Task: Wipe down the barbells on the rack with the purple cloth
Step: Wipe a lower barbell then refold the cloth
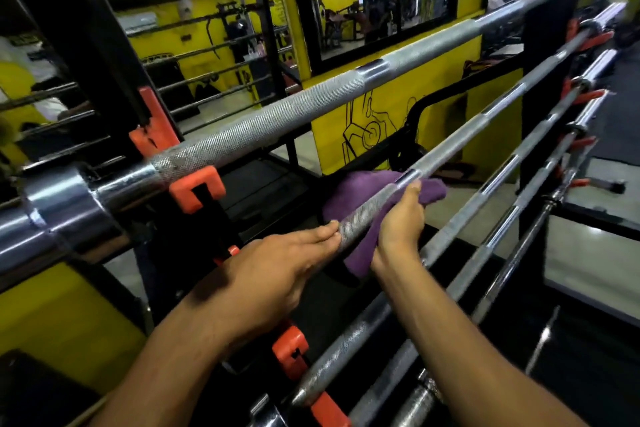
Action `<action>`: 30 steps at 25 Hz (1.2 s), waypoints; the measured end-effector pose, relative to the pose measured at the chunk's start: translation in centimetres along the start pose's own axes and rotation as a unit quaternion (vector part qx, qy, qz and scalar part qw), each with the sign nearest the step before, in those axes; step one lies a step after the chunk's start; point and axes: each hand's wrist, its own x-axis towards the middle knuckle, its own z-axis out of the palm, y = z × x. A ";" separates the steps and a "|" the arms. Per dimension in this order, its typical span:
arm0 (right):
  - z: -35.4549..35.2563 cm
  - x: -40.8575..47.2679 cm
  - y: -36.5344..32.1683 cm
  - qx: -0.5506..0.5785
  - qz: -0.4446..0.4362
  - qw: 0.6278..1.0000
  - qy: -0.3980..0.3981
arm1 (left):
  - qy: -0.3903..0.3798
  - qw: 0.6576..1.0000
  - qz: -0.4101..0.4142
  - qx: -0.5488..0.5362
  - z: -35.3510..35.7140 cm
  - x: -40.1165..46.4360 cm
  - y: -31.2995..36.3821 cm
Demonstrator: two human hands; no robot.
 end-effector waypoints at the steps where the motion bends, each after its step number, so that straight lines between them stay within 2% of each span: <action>1: 0.0 1.0 -0.5 -0.005 -0.012 1.000 0.011 | 0.008 1.000 0.006 0.000 0.2 0.0 0.0; 4: 0.6 3.4 -3.2 -0.022 -0.037 0.998 0.045 | 0.025 1.000 -0.011 -0.013 0.4 -0.2 -0.3; 10: -0.8 0.3 0.6 -0.073 -0.035 0.996 -0.040 | 0.018 1.000 -0.006 -0.020 0.6 -0.1 -0.5; 13: -0.5 1.5 -1.0 -0.093 -0.048 0.994 -0.024 | 0.030 1.000 0.000 -0.003 0.2 -0.1 -0.1; 16: -2.2 -0.1 -0.1 -0.166 -0.043 0.982 -0.077 | 0.076 0.997 0.025 0.005 -0.2 -0.5 0.1; 18: -4.1 -2.2 -0.1 -0.204 -0.029 0.970 -0.129 | 0.102 0.994 0.036 -0.032 -0.7 -0.9 0.2; 21: -6.1 -4.4 -2.4 -0.226 -0.070 0.960 -0.149 | 0.105 0.993 0.003 -0.057 -1.5 -3.0 0.3; 23: -7.0 -5.5 -3.5 -0.275 -0.149 0.941 -0.127 | 0.112 0.992 -0.034 -0.050 -2.1 -5.3 0.3; 25: -6.8 -6.5 -3.9 -0.308 -0.301 0.889 -0.154 | 0.108 0.993 -0.041 -0.023 -2.6 -7.3 0.2; 26: -6.7 -6.2 -3.8 -0.330 -0.370 0.848 -0.187 | 0.101 0.994 -0.042 0.000 -2.8 -8.1 0.3; 27: -6.3 -5.8 -3.8 -0.386 -0.428 0.787 -0.219 | 0.097 0.994 -0.046 0.021 -2.9 -8.8 0.2; 30: -5.6 -0.6 -3.4 -0.640 -0.522 0.499 -0.263 | 0.111 0.991 -0.065 0.025 -3.1 -11.2 0.1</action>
